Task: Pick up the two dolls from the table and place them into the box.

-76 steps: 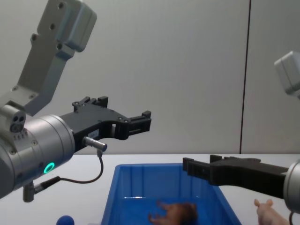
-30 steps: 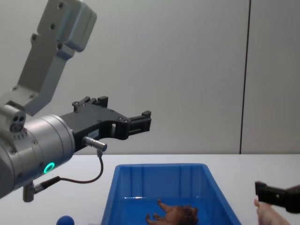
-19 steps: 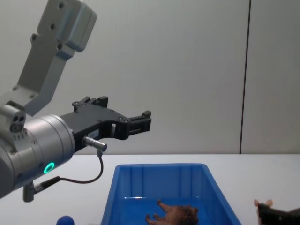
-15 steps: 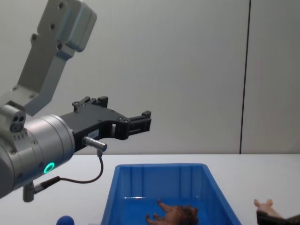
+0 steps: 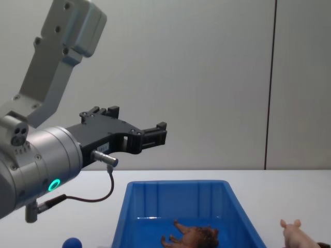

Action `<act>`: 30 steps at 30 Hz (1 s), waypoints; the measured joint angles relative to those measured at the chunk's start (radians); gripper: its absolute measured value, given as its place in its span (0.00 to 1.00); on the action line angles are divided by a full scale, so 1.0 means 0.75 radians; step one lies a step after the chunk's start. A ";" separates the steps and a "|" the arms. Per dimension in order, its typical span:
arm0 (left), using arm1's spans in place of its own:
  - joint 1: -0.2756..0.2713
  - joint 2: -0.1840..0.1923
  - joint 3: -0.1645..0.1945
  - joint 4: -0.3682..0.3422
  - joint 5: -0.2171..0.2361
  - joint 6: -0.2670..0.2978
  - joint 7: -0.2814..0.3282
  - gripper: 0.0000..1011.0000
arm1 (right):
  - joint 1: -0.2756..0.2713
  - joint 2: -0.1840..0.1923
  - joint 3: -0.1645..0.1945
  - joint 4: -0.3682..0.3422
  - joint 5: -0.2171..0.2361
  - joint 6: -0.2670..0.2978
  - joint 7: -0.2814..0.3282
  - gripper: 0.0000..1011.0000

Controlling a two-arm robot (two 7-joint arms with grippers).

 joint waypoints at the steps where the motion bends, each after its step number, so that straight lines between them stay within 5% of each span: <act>1: 0.000 0.000 0.000 0.000 0.000 0.000 0.000 0.99 | 0.001 -0.001 0.000 0.002 0.000 0.000 0.000 0.67; 11: 0.000 0.000 0.000 0.000 0.000 0.000 0.000 0.99 | 0.001 -0.008 0.000 -0.002 -0.008 -0.005 -0.009 0.37; 21: 0.000 0.000 0.000 0.000 0.000 0.000 0.000 0.99 | -0.004 -0.006 0.003 -0.072 -0.031 -0.026 -0.015 0.37; 30: 0.000 0.000 0.000 0.000 0.000 0.000 0.000 0.99 | 0.031 -0.014 0.004 -0.120 -0.043 -0.047 0.060 0.37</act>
